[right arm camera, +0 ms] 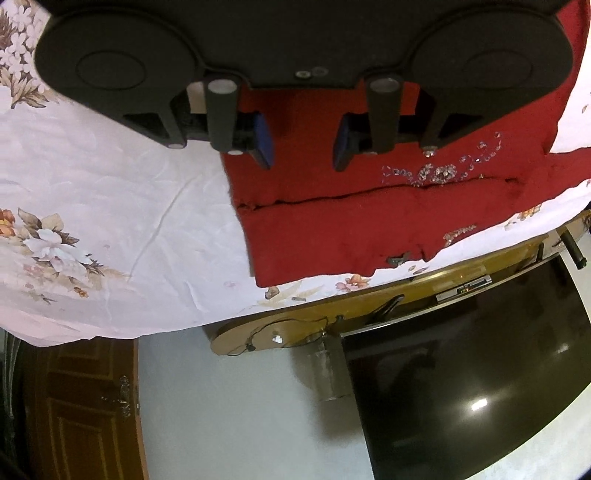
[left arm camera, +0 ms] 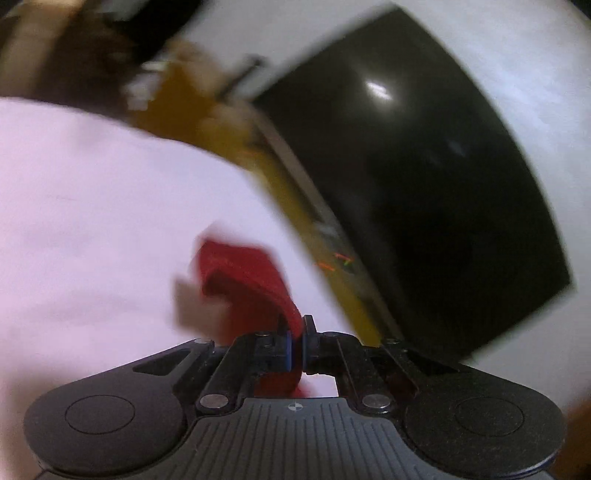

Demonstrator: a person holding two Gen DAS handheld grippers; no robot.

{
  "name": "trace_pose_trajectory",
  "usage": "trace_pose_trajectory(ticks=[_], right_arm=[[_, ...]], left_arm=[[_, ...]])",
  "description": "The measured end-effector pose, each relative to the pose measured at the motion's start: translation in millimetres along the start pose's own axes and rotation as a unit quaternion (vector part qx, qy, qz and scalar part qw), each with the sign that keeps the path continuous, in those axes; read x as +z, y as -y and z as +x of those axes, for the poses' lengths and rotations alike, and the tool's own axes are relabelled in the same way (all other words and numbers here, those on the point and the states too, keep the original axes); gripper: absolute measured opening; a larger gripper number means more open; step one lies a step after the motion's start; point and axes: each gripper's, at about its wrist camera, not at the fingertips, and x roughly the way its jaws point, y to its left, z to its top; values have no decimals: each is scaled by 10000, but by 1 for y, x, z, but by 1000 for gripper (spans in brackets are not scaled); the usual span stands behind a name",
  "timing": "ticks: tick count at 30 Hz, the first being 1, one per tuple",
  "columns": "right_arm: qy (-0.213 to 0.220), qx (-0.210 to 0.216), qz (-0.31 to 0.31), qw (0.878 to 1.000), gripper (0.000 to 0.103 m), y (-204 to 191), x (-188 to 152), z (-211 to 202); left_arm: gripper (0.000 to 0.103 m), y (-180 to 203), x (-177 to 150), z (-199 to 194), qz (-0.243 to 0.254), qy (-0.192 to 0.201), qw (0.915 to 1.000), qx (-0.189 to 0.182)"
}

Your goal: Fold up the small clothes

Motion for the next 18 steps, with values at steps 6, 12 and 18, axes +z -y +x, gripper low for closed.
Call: trace_pose_trajectory(ticks=[6, 12, 18], right_arm=[[57, 85, 139, 9999, 35, 8, 1, 5], [204, 145, 578, 9980, 35, 41, 4, 5], [210, 76, 929, 9954, 38, 96, 0, 2]], left_arm=[[4, 148, -84, 34, 1249, -720, 9831, -1130], [4, 265, -233, 62, 2597, -1647, 9385, -1569], [5, 320, -371, 93, 3612, -2507, 8862, -1459]])
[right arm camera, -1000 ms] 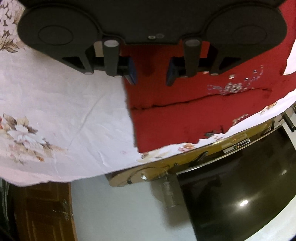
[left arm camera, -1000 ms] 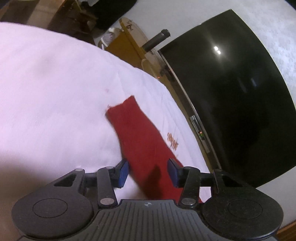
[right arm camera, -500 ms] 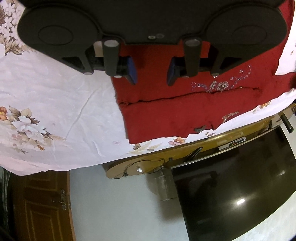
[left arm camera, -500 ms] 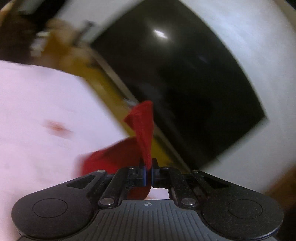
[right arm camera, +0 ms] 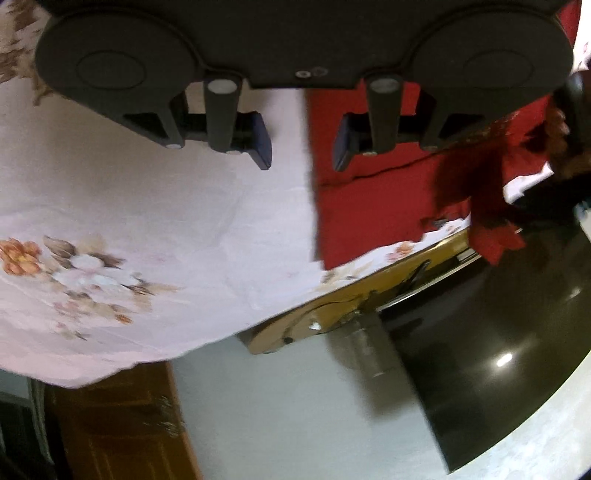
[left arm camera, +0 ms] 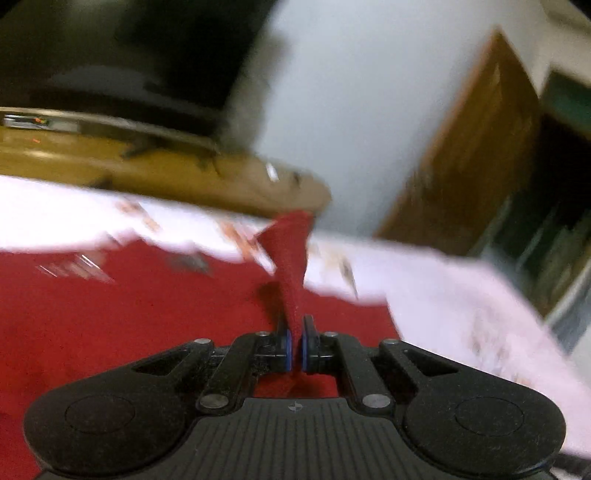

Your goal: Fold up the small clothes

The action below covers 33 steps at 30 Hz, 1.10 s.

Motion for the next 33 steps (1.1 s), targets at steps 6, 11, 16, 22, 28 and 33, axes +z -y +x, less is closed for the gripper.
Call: trace_pose_trajectory(ticks=[6, 11, 16, 22, 28, 33], right_arm=[[-61, 142, 381, 9992, 46, 35, 6, 3], [-109, 701, 510, 9962, 46, 21, 21, 27], [-453, 1530, 675, 9849, 45, -26, 34, 80], [-1212, 1592, 1007, 9746, 41, -65, 31, 155], [-1226, 1365, 1088, 9770, 7, -79, 31, 173], [-968, 1332, 540, 9849, 6, -93, 38, 160]], left_arm=[[53, 57, -35, 4, 859, -106, 9962, -64], [53, 6, -35, -77, 506, 368, 9968, 492], [53, -87, -51, -155, 35, 517, 9798, 1932], [52, -148, -66, -160, -146, -5, 9727, 2314], [33, -161, -63, -152, -197, 124, 9743, 2239], [22, -168, -62, -151, -161, 90, 9754, 2199]])
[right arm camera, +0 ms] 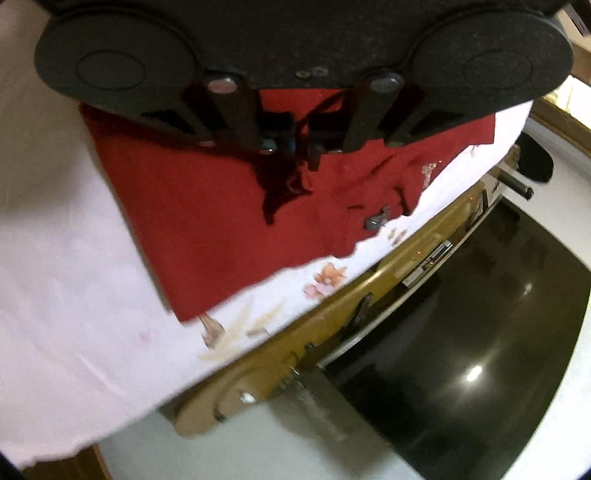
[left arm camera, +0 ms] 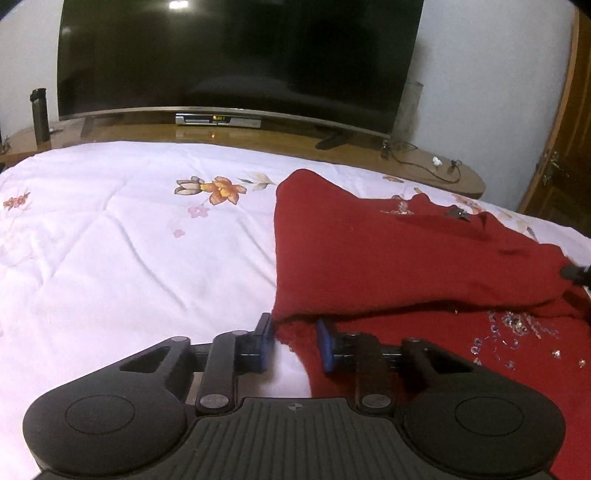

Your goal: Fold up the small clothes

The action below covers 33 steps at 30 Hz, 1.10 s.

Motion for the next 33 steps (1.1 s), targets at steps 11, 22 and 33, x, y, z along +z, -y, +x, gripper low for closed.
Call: trace_pose_trajectory(ticks=[11, 22, 33], right_arm=[[221, -462, -681, 9964, 6, 10, 6, -20], [92, -596, -698, 9957, 22, 28, 2, -24], [328, -111, -1755, 9839, 19, -9, 14, -5]], left_arm=[[7, -4, 4, 5, -389, -100, 9990, -184], [28, -7, 8, -15, -86, -176, 9997, -165], [59, 42, 73, 38, 457, 746, 9926, -837]])
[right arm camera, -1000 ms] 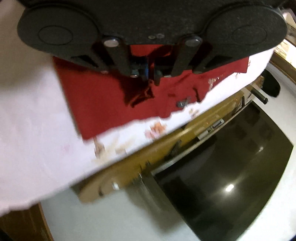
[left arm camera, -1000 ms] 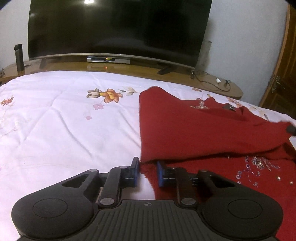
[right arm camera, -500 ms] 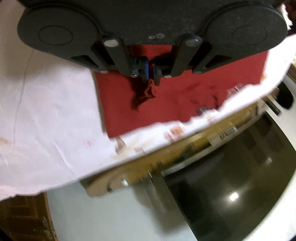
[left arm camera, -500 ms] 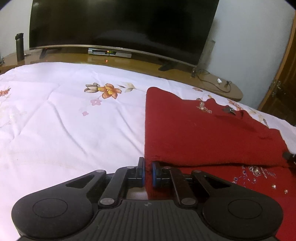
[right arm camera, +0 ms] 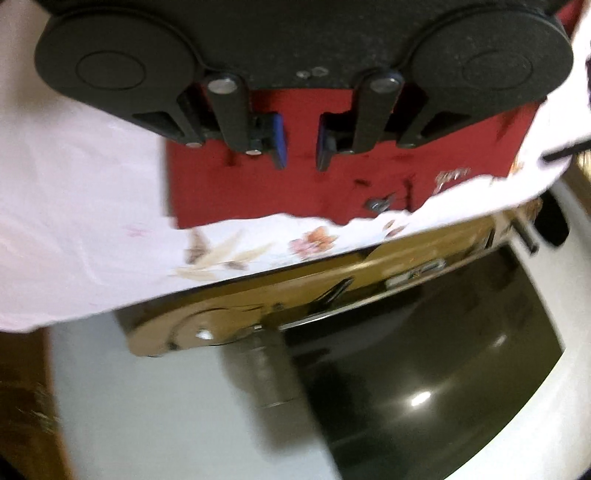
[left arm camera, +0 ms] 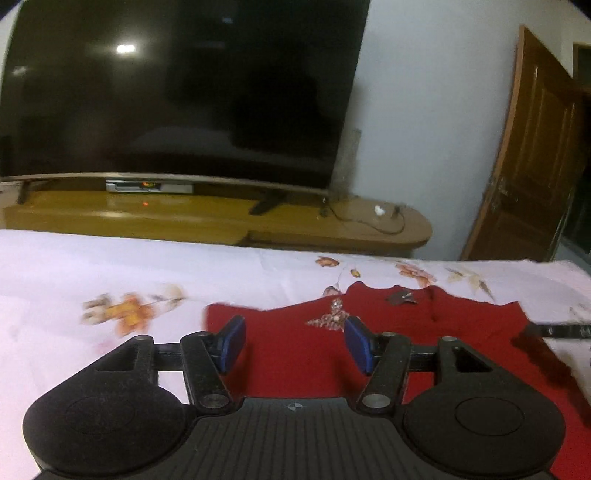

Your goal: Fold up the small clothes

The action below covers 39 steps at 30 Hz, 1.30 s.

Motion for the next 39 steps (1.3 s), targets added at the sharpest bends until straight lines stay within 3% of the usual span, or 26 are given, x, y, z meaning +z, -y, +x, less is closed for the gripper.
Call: trace_pose_trajectory(ticks=[2, 4, 7, 11, 12, 13, 14, 15, 18, 21, 23, 25, 26, 27, 29, 32, 35, 39], right_arm=[[-182, -97, -319, 9993, 19, -12, -6, 16], [-364, -436, -699, 9959, 10, -14, -12, 27], [-289, -597, -750, 9950, 5, 0, -13, 26], [-268, -596, -585, 9961, 4, 13, -12, 17], [-236, -611, -563, 9963, 11, 12, -11, 13], [-115, -625, -598, 9962, 26, 9, -11, 4], [62, -621, -688, 9957, 29, 6, -12, -4], [126, -629, -769, 9950, 28, 3, -13, -6], [-308, -910, -963, 9907, 26, 11, -25, 10], [-224, -840, -699, 9938, 26, 14, -17, -4], [73, -632, -742, 9952, 27, 10, -16, -22], [58, -424, -901, 9950, 28, 5, -21, -27], [-155, -499, -1082, 9928, 28, 3, -27, -20], [-451, -711, -1239, 9887, 27, 2, -33, -8], [-380, -661, -1247, 9893, 27, 9, -38, -8], [-356, -579, -722, 9951, 26, 19, -30, -25], [-105, -414, -401, 9983, 32, 33, -36, -62], [-291, -63, 202, 9994, 37, 62, -64, -108]], left_arm=[[59, -3, -2, 34, -13, -327, 9994, 75], [59, -12, -12, 59, -27, -711, 9971, 258], [59, -24, -14, 51, -413, -523, 9977, 150], [59, -18, -13, 36, -245, -424, 9983, 301], [59, -16, -13, 30, -116, -342, 9989, 309], [59, -12, -16, 23, 4, -265, 9993, 249], [59, -11, -19, 25, 89, -406, 9988, 275], [59, -14, -20, 33, 182, -658, 9969, 390], [60, -14, -19, 27, 97, -628, 9966, 521], [60, 0, -16, -3, 58, -160, 9989, 437], [60, 12, -23, -12, 273, -105, 9990, 351], [66, 24, -35, -3, 664, -557, 9951, 481], [69, 26, -43, 6, 784, -784, 9919, 621], [74, 25, -45, 4, 713, -648, 9930, 689], [74, 19, -40, 1, 373, -735, 9937, 764], [74, 23, -42, -24, 328, -643, 9913, 1099], [74, 18, -58, -66, 48, -557, 9928, 1055], [74, 10, -100, -125, -400, -822, 9905, 1029]])
